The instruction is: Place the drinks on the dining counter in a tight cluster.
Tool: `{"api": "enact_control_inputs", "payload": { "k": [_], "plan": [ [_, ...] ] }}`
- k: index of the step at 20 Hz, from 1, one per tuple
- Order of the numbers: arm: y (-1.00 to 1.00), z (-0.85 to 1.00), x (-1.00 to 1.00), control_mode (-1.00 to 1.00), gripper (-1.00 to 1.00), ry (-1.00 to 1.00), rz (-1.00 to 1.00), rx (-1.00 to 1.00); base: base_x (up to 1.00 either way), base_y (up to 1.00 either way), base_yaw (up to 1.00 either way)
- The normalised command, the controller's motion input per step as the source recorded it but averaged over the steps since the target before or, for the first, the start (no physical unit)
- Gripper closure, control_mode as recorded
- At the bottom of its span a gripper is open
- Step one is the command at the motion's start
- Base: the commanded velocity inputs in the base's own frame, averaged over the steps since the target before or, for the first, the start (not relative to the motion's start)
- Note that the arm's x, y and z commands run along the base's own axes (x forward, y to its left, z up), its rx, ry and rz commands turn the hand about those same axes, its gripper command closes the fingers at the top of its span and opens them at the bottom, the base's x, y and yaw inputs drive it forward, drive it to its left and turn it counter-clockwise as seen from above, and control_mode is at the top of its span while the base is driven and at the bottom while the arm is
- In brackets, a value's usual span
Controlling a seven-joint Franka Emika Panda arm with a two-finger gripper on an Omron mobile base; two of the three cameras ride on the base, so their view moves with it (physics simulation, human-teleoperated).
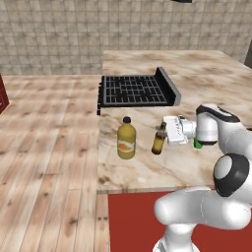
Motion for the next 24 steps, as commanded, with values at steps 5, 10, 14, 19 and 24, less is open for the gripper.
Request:
{"api": "enact_control_inputs", "payload": {
  "k": [5,10,14,19,24],
  "plan": [
    [0.09,-0.21,0.33,-1.00,1.00,-0.01,0.00,-0.02,0.00,0.00,0.00],
    [0.08,-0.24,0.32,-1.00,1.00,0.00,0.00,0.00,0.00,0.00,0.00],
    [0.07,-0.21,0.29,-1.00,1.00,0.00,0.00,0.00,0.00,0.00,0.00],
    [0.07,-0.22,0.18,-1.00,1.00,0.00,0.00,0.00,0.00,0.00,0.00],
    [0.12,-0.22,0.15,-1.00,1.00,0.00,0.00,0.00,0.00,0.00,0.00]
  ]
}}
